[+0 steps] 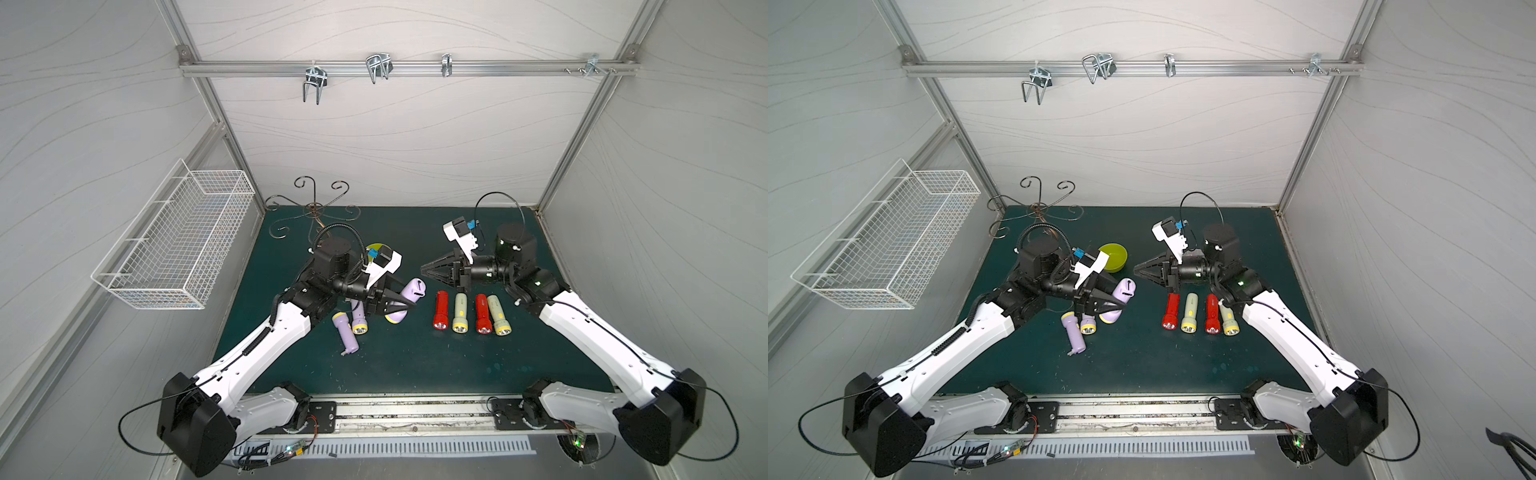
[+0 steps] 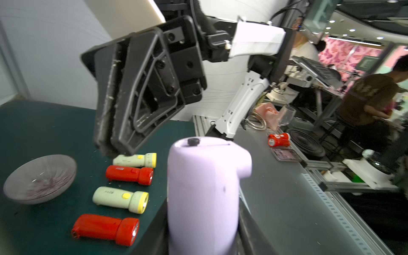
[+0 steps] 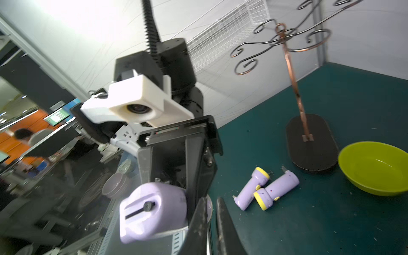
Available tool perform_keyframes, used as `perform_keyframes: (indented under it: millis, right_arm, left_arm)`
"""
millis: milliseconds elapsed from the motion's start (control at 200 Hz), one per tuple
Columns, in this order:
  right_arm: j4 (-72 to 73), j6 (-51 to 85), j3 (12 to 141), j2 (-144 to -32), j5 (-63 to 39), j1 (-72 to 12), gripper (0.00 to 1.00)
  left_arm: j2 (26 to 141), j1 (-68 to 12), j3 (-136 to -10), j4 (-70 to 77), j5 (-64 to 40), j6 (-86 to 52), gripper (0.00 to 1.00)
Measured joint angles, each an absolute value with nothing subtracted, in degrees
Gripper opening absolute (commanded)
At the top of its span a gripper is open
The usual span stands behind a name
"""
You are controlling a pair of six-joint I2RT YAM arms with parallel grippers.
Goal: Close the plug at the bottom of the flashlight
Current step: Place the flashlight at the center of the board.
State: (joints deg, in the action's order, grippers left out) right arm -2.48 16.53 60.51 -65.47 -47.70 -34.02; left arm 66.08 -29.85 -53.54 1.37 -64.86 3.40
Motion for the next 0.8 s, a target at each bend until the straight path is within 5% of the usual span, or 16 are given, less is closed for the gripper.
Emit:
perform_keyframes:
  millis: [465,800]
  right_arm:
    - [-19.81,17.45,50.41,-40.97,-14.44,-34.0,0.29]
    - [-35.29,19.73,47.33,-34.76,-2.68,-34.17,0.31]
  left_arm:
    - [77.32,-30.63,-55.59,-6.72,-28.47,-16.38,0.0]
    - [85.49,-42.22,-57.14,-12.67,-5.48,-26.85,0.0]
